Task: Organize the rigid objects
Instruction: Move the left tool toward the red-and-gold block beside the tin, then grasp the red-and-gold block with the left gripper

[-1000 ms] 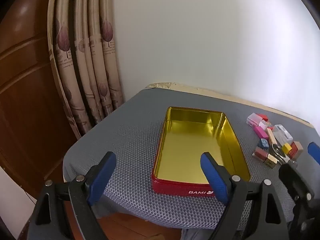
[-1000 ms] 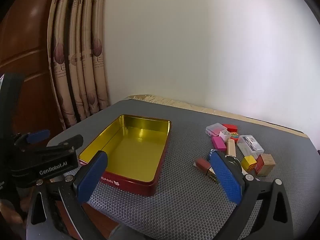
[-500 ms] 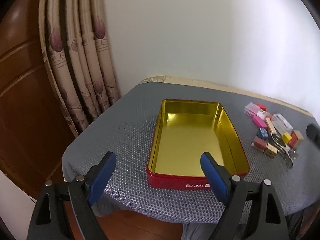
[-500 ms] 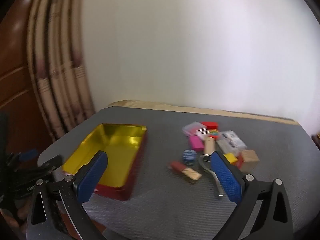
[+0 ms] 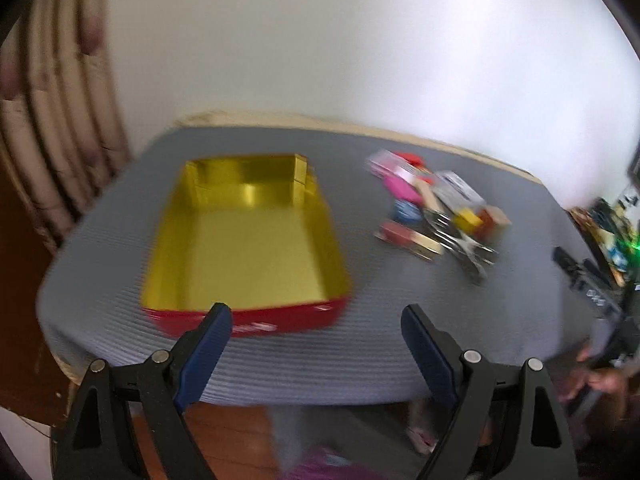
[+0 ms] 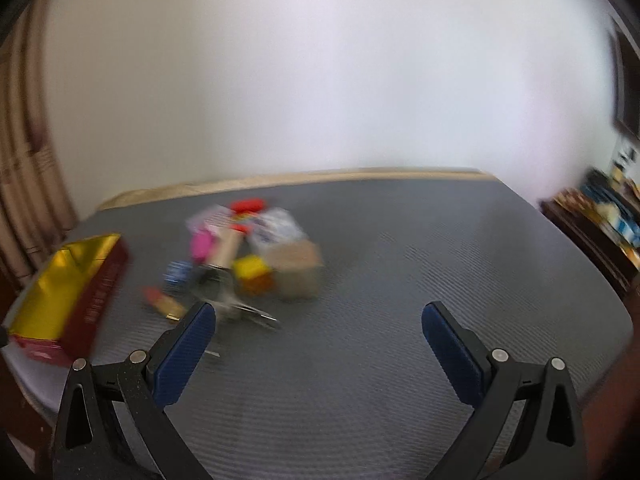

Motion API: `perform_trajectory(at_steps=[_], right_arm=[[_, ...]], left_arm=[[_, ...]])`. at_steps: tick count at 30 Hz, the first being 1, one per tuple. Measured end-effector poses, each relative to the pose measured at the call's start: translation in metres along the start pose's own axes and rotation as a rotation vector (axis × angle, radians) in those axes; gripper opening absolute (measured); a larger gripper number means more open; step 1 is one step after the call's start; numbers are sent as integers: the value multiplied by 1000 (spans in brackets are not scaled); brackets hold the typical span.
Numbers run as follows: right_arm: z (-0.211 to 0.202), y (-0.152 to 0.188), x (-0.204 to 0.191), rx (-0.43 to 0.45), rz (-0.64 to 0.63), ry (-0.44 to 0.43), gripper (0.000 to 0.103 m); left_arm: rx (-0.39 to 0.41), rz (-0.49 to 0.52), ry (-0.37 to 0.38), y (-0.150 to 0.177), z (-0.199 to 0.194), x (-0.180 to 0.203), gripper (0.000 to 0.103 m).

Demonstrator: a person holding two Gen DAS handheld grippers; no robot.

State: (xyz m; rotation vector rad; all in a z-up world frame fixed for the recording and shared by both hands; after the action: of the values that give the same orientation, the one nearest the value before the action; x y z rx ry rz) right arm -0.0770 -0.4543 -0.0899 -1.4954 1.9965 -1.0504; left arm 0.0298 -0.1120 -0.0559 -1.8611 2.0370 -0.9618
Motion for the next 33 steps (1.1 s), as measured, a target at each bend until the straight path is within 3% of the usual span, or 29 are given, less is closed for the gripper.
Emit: perform_trajectory(at_steps=[5,16,22,33], right_arm=[[8,12,30,-36,90,13,103],[6,4,39,-34,113,-43,103],[7,2,56,-42,192,-65,103],[16,3,66,-75,237,-108,103]], left_arm=[[-135,-21,63,1,34,51,89],[-426,-325,70,-36,147,101,88],[-476,-448,30,-42,175,99,88],[-527,-546,-104,-25,206,98,87]])
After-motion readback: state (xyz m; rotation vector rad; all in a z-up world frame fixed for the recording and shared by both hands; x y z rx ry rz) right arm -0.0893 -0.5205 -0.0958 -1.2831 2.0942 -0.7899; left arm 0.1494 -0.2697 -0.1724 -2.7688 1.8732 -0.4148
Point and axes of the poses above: each gripper's, at about its wrist camera, not at the fingertips, and z roughly the way its jaws point, x to its right, y to its underside, the point moved 6 cm from there along z, roughly the way its jaws point, and after that the axes turned 15 degrees about -z, right-handed, at the moved point
